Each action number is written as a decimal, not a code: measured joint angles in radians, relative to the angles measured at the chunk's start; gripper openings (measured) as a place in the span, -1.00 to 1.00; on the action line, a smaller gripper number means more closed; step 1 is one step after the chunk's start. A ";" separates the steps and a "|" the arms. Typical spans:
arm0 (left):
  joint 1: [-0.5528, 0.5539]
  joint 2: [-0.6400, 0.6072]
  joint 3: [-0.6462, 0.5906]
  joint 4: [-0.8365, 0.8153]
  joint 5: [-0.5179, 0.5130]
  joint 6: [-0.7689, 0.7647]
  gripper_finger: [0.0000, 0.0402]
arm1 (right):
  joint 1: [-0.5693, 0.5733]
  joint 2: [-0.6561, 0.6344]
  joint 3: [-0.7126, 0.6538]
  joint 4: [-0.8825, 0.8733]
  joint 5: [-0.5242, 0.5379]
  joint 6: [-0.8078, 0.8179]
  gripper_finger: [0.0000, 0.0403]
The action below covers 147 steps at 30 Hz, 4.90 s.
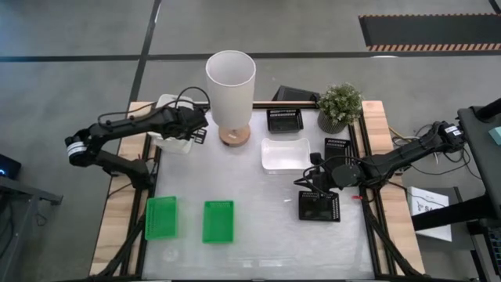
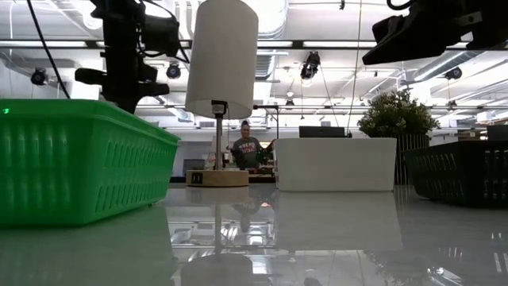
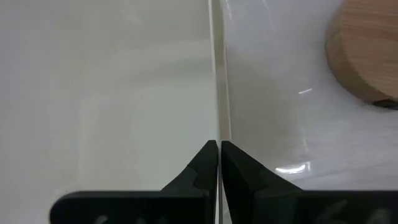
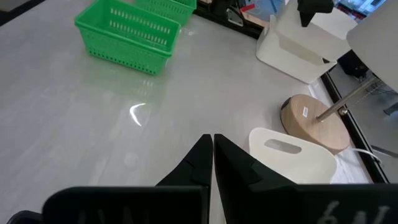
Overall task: Stack baskets by color
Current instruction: Stack the bottom left white bin on the top left white bin, then stack the green bin on the green bins
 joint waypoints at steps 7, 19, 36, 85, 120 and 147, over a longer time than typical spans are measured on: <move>0.000 0.004 -0.016 0.008 0.014 -0.006 -1.00 | 0.000 0.000 0.000 0.000 0.000 0.009 -0.96; 0.000 0.018 -0.016 0.026 0.015 -0.030 -1.00 | 0.000 0.000 0.000 0.001 0.000 0.010 -0.96; 0.000 0.016 -0.008 0.023 0.021 0.003 -0.48 | 0.000 0.000 0.000 0.001 0.000 0.010 -0.96; -0.921 0.005 0.049 0.436 0.237 -0.083 -0.37 | 0.089 0.337 0.434 -0.575 -0.130 0.407 -0.96; -1.167 0.302 -0.048 0.131 0.542 -0.991 -0.40 | 0.095 0.410 0.457 -0.551 -0.036 0.171 -0.96; -1.153 0.354 0.491 -0.120 0.179 -0.863 -1.00 | 0.095 0.409 0.457 -0.571 -0.035 0.129 -0.96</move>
